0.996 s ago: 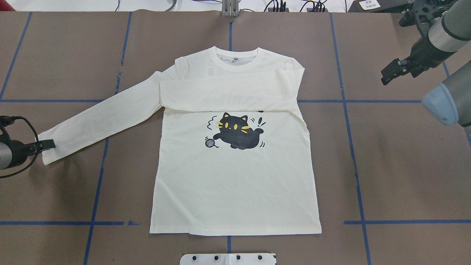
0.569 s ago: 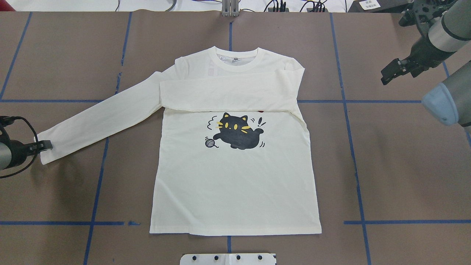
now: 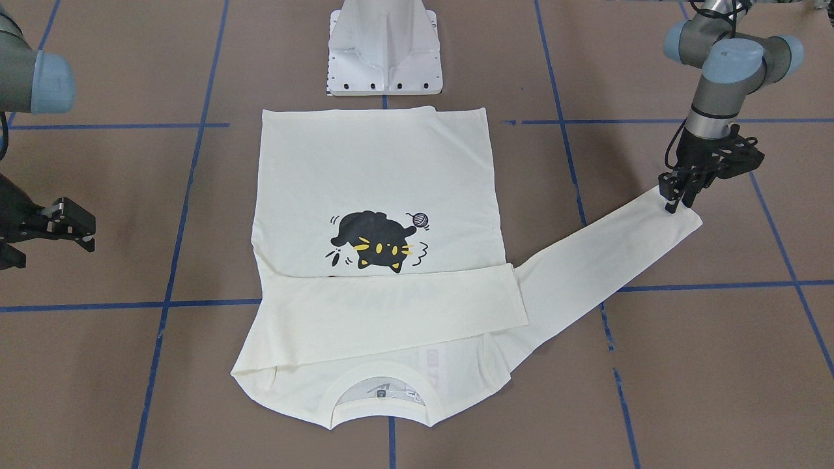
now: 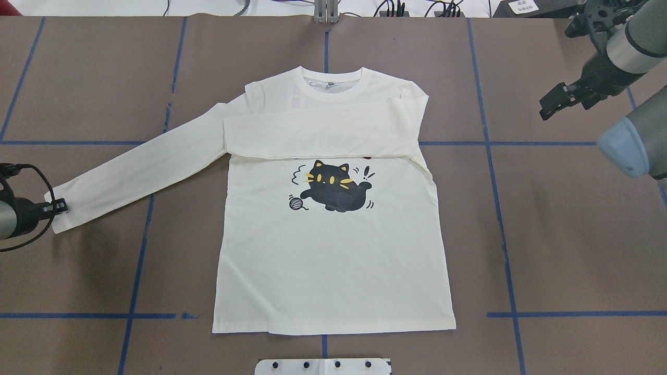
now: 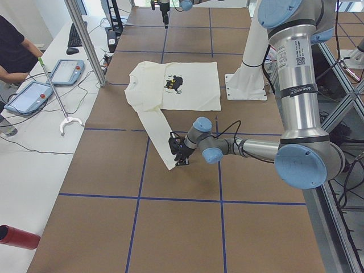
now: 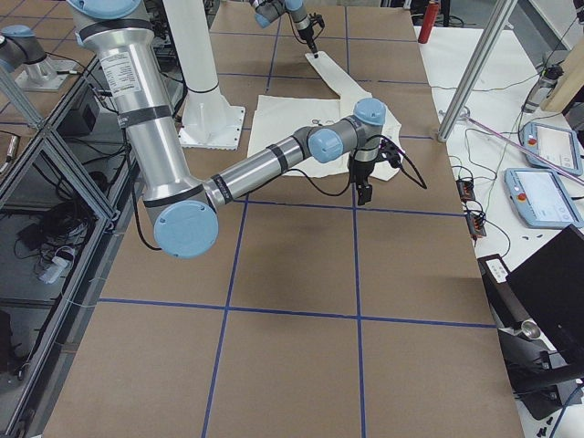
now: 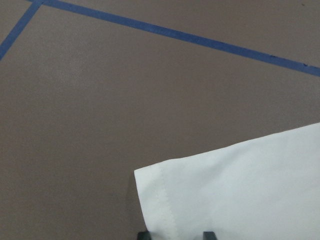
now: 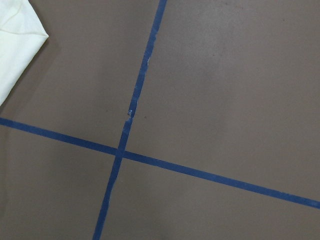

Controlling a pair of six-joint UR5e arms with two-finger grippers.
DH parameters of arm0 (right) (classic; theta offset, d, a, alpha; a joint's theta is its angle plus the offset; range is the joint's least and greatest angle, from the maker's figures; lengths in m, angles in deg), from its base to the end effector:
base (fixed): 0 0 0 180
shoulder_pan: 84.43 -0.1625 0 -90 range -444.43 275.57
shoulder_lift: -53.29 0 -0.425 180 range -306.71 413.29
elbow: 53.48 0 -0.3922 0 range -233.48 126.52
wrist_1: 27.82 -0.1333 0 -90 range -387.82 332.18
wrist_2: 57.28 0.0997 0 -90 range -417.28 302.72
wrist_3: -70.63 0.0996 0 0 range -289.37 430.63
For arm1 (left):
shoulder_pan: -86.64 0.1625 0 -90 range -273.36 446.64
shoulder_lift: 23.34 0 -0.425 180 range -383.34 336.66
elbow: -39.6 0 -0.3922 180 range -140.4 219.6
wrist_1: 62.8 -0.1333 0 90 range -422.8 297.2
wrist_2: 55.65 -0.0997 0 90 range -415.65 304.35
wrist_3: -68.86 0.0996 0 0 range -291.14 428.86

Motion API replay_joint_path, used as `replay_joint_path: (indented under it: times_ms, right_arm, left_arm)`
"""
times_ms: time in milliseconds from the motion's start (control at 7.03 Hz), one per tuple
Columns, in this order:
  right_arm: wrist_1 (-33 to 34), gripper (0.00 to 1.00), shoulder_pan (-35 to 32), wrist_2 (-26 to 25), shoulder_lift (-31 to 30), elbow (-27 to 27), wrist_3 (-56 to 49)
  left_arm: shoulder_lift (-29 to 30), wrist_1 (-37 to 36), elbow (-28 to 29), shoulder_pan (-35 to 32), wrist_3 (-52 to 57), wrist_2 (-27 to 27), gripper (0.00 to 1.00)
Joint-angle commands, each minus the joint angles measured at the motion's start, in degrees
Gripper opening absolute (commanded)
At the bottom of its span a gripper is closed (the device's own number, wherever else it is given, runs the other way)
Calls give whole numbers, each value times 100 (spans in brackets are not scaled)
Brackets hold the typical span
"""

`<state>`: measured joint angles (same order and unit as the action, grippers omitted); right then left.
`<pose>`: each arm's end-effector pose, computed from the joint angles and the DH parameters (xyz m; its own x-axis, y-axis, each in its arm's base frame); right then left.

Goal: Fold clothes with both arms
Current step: 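Lower the left gripper onto the other sleeve cuff and grasp it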

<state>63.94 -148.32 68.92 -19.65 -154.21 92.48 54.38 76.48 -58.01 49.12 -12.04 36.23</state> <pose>-0.1956 -0.5684 0.4144 0.7139 -0.2453 0.6559 0.1398 0.9677 0.2098 0.2709 -0.3720 0.6106 0.6509 -0.3005 -0.6971 0.4937 0.8652 0.0880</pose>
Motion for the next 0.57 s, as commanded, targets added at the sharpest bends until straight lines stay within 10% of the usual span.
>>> replay_joint_path:
  times_ms: [0,427]
  right_arm:
    - [0,100,-9,2,-27,0,3]
    - [0,100,-61,10,-141,-9,-5]
  left_arm:
    - [6,-233,-283,0,30,23,0]
    - [102,-1574,-1599,-9,222,67,0]
